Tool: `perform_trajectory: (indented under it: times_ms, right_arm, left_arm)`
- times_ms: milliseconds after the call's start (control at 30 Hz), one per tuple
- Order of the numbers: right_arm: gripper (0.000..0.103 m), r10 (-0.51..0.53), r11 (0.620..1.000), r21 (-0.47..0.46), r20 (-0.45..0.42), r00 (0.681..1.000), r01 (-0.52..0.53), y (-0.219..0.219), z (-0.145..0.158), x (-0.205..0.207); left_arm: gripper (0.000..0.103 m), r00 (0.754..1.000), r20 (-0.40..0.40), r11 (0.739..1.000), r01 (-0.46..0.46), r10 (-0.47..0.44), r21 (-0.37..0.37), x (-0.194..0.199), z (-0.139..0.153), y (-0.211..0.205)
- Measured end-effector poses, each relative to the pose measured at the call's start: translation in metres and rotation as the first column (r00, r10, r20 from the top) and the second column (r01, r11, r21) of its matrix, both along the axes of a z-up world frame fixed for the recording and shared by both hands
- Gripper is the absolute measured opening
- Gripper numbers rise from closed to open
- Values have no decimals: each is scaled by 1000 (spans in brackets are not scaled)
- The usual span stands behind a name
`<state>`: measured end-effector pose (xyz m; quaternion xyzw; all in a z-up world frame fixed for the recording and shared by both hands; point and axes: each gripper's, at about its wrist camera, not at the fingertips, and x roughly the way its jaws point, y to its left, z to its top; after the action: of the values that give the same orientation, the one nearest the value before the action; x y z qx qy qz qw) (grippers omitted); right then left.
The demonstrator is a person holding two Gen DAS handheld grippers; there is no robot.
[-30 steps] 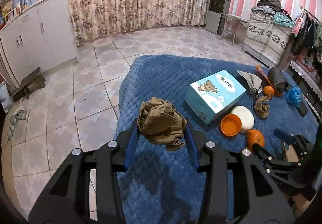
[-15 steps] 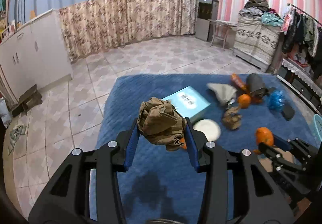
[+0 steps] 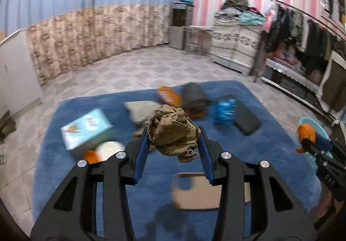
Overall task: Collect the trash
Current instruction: 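Lift the brown cloth with the left gripper while the right gripper grasps an orange, then carry the cloth and orange over the wastebasket with both grippers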
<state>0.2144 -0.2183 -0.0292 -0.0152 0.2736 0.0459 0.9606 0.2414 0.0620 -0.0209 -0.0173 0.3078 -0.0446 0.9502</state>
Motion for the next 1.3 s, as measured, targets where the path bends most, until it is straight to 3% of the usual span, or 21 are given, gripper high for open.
perform_trajectory:
  times_ms: [267, 667, 900, 1233, 1300]
  right_arm:
    - [34, -195, 981, 25, 22, 981, 194, -111, 7, -26]
    - [34, -451, 892, 59, 24, 892, 449, -239, -18, -39]
    - [34, -523, 850, 80, 21, 852, 520, -272, -38, -33]
    - [34, -601, 794, 105, -13, 799, 599, -319, -56, -43]
    - [34, -612, 786, 104, -17, 791, 610, -327, -58, -43]
  left_arm:
    - [42, 979, 26, 980, 200, -200, 20, 7, -3, -128]
    - [43, 910, 70, 913, 408, -408, 20, 16, -18, -273]
    - [43, 861, 72, 864, 501, -504, 48, 23, -39, -341]
    - [43, 759, 60, 761, 648, -649, 36, 41, -64, -439]
    - [43, 752, 47, 753, 656, -658, 39, 46, -71, -453]
